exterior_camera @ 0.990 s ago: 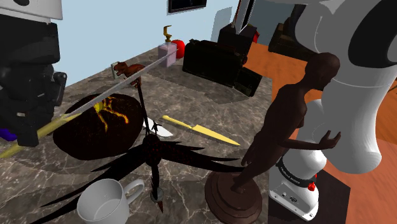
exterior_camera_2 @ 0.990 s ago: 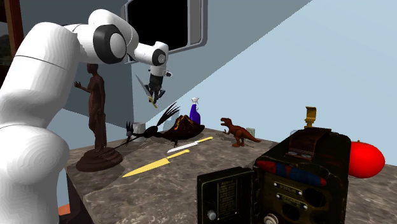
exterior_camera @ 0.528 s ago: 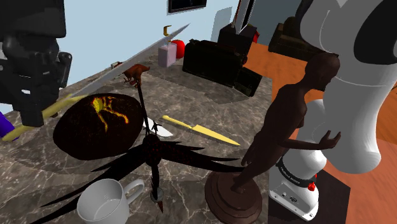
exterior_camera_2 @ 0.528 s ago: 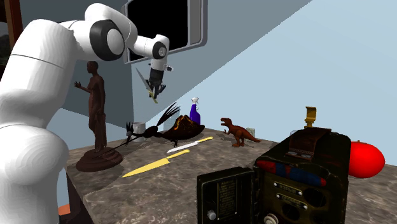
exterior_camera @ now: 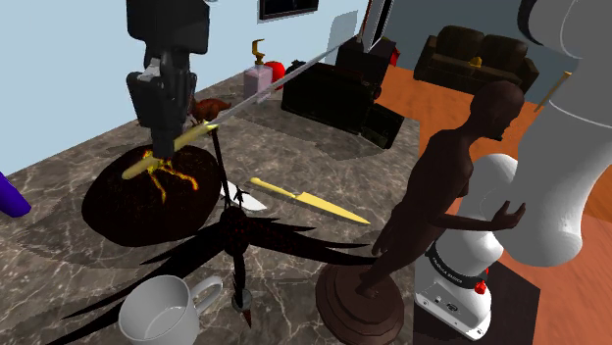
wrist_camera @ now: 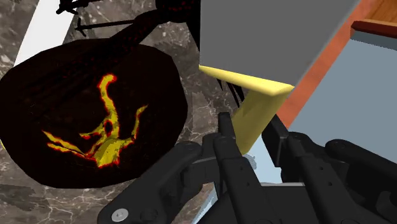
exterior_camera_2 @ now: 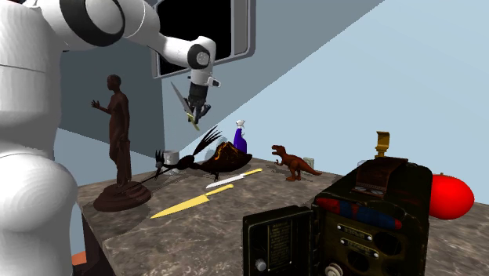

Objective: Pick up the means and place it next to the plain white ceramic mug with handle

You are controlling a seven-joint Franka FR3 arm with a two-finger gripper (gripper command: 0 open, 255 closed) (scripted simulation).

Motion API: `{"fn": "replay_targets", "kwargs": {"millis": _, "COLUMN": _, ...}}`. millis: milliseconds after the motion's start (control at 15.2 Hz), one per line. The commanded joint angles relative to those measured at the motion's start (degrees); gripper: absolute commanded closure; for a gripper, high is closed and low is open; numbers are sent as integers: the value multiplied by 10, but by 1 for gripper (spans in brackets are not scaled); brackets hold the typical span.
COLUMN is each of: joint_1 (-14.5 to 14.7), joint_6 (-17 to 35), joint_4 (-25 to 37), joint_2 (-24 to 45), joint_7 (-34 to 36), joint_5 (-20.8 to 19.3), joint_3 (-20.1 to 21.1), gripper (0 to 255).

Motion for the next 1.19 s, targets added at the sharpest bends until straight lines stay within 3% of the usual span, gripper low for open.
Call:
{"fn": "replay_targets", "kwargs": {"millis": 0, "joint_1": -12, "joint_6": 9, "joint_4": -53, "joint_2": -36, "joint_7": -27, "joint_5": 10, "joint_3": -9, "gripper": 255}}
{"fn": "replay_targets", "kwargs": {"millis": 660, "joint_1": -66, "joint_6": -3, "joint_4": -209, "joint_2": -166, "joint_7": -153, "joint_5": 21, "joint_3": -77, "gripper": 255}}
{"fn": "replay_targets", "kwargs": {"millis": 1122, "joint_1": -64, "joint_6": 48, "joint_4": -258, "joint_2": -163, "joint_7": -168, "joint_5": 26, "joint_3": -75, "gripper": 255}}
